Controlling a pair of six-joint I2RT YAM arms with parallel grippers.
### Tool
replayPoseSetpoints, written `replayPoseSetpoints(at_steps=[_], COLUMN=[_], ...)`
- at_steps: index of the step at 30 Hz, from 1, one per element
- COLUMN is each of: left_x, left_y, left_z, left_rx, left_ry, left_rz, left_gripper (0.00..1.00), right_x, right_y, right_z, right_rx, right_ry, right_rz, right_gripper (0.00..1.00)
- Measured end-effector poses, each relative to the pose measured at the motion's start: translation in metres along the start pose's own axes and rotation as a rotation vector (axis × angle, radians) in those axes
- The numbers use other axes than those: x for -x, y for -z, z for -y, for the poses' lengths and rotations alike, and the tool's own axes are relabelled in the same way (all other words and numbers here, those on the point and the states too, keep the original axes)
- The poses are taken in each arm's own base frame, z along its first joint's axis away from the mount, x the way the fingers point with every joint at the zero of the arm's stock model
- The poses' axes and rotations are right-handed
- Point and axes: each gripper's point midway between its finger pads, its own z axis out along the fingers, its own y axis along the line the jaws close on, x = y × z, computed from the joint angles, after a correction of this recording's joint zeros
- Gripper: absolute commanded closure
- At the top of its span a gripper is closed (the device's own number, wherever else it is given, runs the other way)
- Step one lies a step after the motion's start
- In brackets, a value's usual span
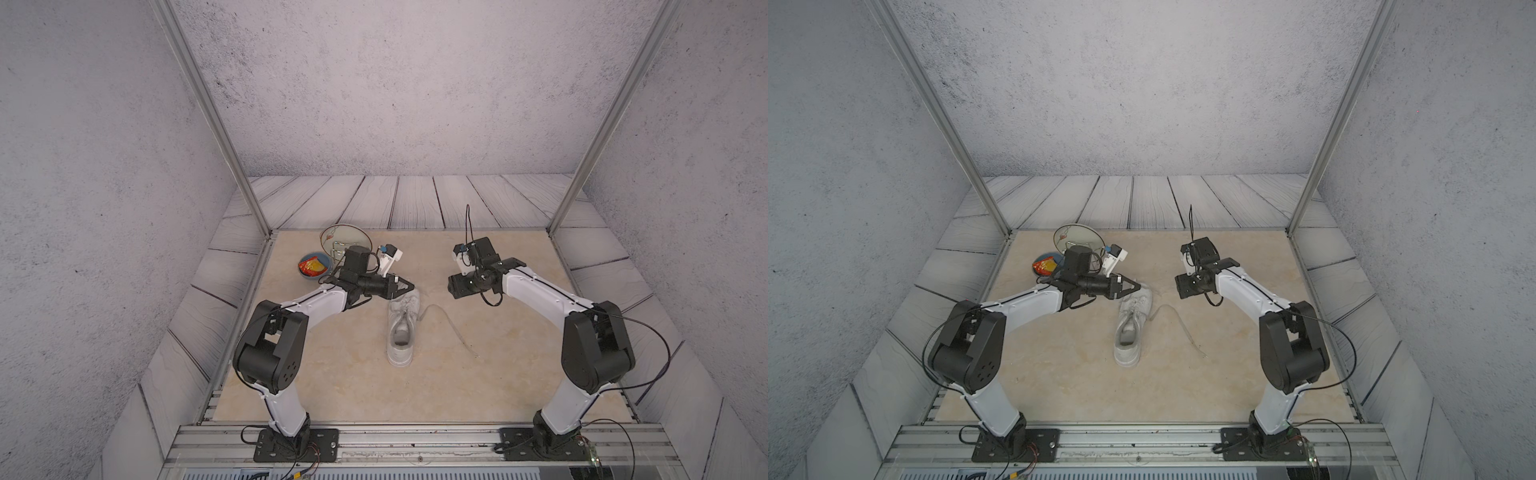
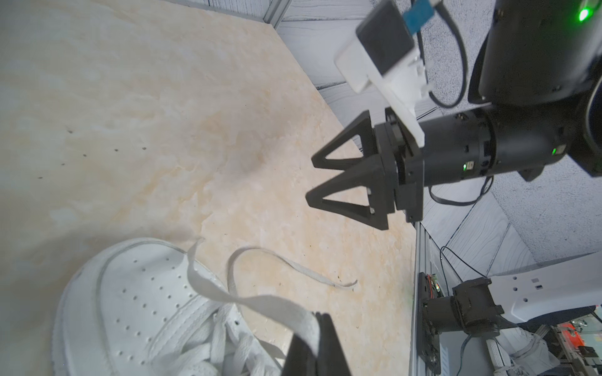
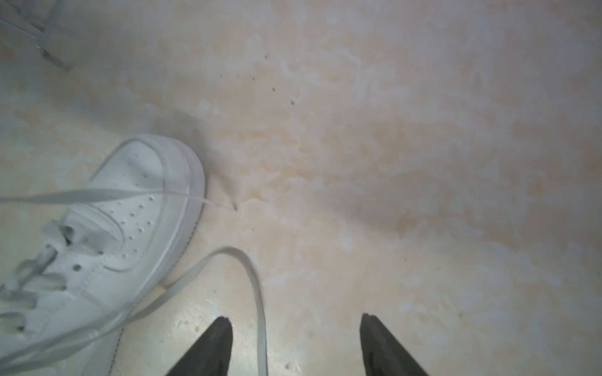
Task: Tie the shoes
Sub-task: Cross the shoelace with the shoelace.
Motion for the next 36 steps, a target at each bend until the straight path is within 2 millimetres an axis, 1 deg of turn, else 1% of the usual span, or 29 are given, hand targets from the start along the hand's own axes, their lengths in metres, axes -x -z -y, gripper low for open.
replayPoseSetpoints(at_steps=[3, 5, 10, 12, 18, 22, 26, 29, 32, 36], left_x=[0.001, 0.001, 0.001, 0.001, 0.002, 0.002, 0.002, 0.003, 0.003, 0.004], left_y=[0.001, 0.002, 0.002, 0.002, 0.002, 0.002, 0.002, 0.003, 0.003, 0.004], left_z=[0.000, 0.001, 0.002, 0.002, 0.003, 0.003, 0.004, 0.004, 0.004, 0.005], left_rx=[-0.007, -0.011, -0.019, -0.021, -0.024, -0.024, -0.025, -0.025, -0.025, -0.025], left_ry=[0.014, 0.017, 0.020, 0.021, 0.018, 0.016, 0.015, 0.012, 0.011, 0.006], left_rz=[0.002, 0.002, 0.000, -0.001, 0.000, 0.001, 0.002, 0.004, 0.004, 0.005], left_gripper=[1.00, 0.95, 0.86, 0.83, 0.78, 0.76, 0.76, 0.75, 0.75, 0.75], right_x=[-0.028, -0.045, -0.095, -0.106, -0.114, -0.119, -0.125, -0.129, -0.133, -0.132], right_y=[0.009, 0.010, -0.005, -0.008, -0.022, -0.027, -0.032, -0.036, -0.039, -0.040], right_z=[0.004, 0.005, 0.003, 0.001, -0.014, -0.022, -0.027, -0.030, -0.031, -0.031], right_rx=[-0.021, -0.024, -0.030, -0.032, -0.022, -0.019, -0.018, -0.020, -0.023, -0.025], right_ry=[-0.029, -0.053, -0.110, -0.124, -0.113, -0.103, -0.101, -0.103, -0.111, -0.128], right_rz=[-0.049, -0.080, -0.194, -0.230, -0.266, -0.286, -0.310, -0.326, -0.339, -0.331], right_gripper=[0.32, 0.34, 0.44, 0.45, 0.45, 0.46, 0.52, 0.59, 0.70, 0.89])
